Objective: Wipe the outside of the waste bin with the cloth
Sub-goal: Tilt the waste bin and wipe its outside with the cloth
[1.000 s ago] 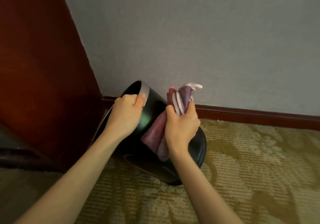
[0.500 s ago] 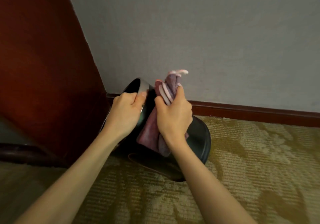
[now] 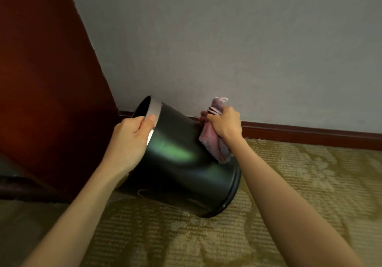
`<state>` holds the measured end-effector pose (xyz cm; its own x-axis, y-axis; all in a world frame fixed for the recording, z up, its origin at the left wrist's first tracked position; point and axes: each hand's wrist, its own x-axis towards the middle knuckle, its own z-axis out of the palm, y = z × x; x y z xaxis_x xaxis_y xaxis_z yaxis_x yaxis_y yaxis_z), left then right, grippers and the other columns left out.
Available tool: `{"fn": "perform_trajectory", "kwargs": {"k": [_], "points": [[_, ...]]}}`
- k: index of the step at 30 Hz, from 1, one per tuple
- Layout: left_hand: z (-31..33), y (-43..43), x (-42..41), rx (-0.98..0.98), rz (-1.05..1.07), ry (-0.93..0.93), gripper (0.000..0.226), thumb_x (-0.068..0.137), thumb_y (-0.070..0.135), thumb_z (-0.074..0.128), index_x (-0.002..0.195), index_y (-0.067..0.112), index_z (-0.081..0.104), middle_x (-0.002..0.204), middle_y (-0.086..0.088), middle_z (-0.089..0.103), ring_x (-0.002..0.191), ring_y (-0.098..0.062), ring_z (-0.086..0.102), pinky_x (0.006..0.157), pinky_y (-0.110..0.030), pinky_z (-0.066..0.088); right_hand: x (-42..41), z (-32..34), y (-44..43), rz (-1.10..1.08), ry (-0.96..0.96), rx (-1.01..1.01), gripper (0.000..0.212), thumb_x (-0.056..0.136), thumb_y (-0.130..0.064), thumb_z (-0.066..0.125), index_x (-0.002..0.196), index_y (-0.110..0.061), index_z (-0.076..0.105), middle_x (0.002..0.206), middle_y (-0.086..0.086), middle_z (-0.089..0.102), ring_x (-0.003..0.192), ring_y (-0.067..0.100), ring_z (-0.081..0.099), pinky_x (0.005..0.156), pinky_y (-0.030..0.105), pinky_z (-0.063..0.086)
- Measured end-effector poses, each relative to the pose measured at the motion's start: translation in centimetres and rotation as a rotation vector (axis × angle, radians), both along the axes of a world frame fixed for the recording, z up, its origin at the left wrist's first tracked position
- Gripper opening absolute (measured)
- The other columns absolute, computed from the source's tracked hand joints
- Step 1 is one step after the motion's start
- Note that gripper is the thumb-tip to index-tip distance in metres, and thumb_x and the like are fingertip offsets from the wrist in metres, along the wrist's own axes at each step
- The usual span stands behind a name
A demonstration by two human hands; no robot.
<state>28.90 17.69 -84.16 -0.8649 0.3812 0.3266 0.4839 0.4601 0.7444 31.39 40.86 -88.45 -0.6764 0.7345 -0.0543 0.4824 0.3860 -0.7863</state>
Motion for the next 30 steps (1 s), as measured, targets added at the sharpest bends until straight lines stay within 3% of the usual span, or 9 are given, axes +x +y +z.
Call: {"fn": "perform_trajectory", "kwargs": {"k": [2,4,7,11,17,20,22,25,30], "points": [[0.1,0.0,0.1,-0.004,0.003,-0.015,0.054,0.096,0.037,0.042,0.066,-0.005,0.056,0.065,-0.026,0.057,0.06,-0.038,0.053,0.054,-0.042,0.037,1.6,-1.2,0.7,-0.055,-0.009,0.042,0.057,0.076,-0.045,0.066,0.123,-0.015,0.057,0.113,0.018,0.063,0.101,0.039,0.059,0.081,0.04,0.048],[0.3,0.4,0.3,-0.018,0.001,-0.024,0.053,0.096,0.037,0.042,0.057,0.002,0.049,0.054,-0.012,0.046,0.052,-0.024,0.044,0.052,-0.033,0.03,3.4,-2.2,1.0,-0.119,0.03,0.071,0.057,0.075,-0.046,0.065,0.121,-0.014,0.057,0.11,0.018,0.064,0.098,0.039,0.059,0.078,0.04,0.047],[0.6,1.6,0.8,-0.044,-0.003,-0.008,0.052,0.096,0.036,0.043,0.054,0.006,0.041,0.05,-0.002,0.037,0.048,-0.018,0.038,0.05,-0.031,0.027,5.9,-3.4,0.9,-0.183,0.099,0.137,0.043,0.076,-0.04,0.063,0.11,-0.014,0.059,0.099,0.014,0.068,0.089,0.036,0.062,0.071,0.038,0.048],[0.9,3.4,1.8,-0.054,-0.016,-0.002,0.053,0.095,0.037,0.043,0.048,0.014,0.033,0.046,0.003,0.033,0.044,-0.015,0.034,0.048,-0.031,0.025,9.4,-5.1,-0.4,-0.314,0.172,0.225,0.024,0.08,-0.032,0.062,0.095,-0.015,0.053,0.084,0.007,0.066,0.072,0.029,0.059,0.063,0.03,0.037],[1.6,5.5,3.3,-0.098,-0.018,-0.018,0.053,0.094,0.04,0.043,0.047,0.018,0.031,0.048,0.001,0.036,0.045,-0.016,0.037,0.045,-0.03,0.021,14.0,-8.6,-3.3,-0.455,0.268,0.081,0.032,0.083,-0.027,0.062,0.109,-0.011,0.051,0.081,-0.003,0.059,0.066,0.015,0.056,0.064,0.029,0.04],[1.7,6.7,4.7,-0.096,-0.034,0.007,0.052,0.092,0.038,0.046,0.046,0.016,0.035,0.045,0.002,0.038,0.042,-0.012,0.038,0.04,-0.027,0.025,15.2,-8.8,-2.2,-0.416,0.288,-0.047,0.019,0.084,-0.02,0.063,0.096,-0.01,0.052,0.072,-0.004,0.057,0.063,0.015,0.055,0.053,0.028,0.037],[1.6,7.6,5.9,-0.102,-0.079,0.027,0.049,0.091,0.035,0.046,0.049,0.011,0.04,0.047,0.001,0.04,0.042,-0.011,0.038,0.038,-0.019,0.026,16.1,-8.7,-1.2,-0.402,0.31,-0.12,0.012,0.083,-0.016,0.063,0.088,-0.01,0.053,0.072,-0.003,0.058,0.063,0.015,0.056,0.05,0.019,0.037],[1.3,9.0,7.5,-0.139,-0.163,0.048,0.042,0.089,0.029,0.046,0.055,0.004,0.045,0.05,-0.002,0.042,0.044,-0.015,0.041,0.042,-0.026,0.026,17.8,-8.9,0.0,-0.421,0.322,-0.153,0.008,0.081,-0.014,0.064,0.084,-0.013,0.057,0.071,-0.006,0.058,0.063,0.005,0.054,0.048,0.01,0.037],[0.6,11.9,10.0,-0.215,-0.274,0.065,0.034,0.085,0.028,0.051,0.057,0.01,0.045,0.055,-0.002,0.045,0.053,-0.022,0.047,0.049,-0.032,0.027,20.4,-9.4,2.2,-0.43,0.333,-0.166,0.012,0.08,-0.012,0.067,0.09,-0.014,0.061,0.072,-0.006,0.06,0.064,-0.001,0.054,0.045,0.001,0.036]]}}
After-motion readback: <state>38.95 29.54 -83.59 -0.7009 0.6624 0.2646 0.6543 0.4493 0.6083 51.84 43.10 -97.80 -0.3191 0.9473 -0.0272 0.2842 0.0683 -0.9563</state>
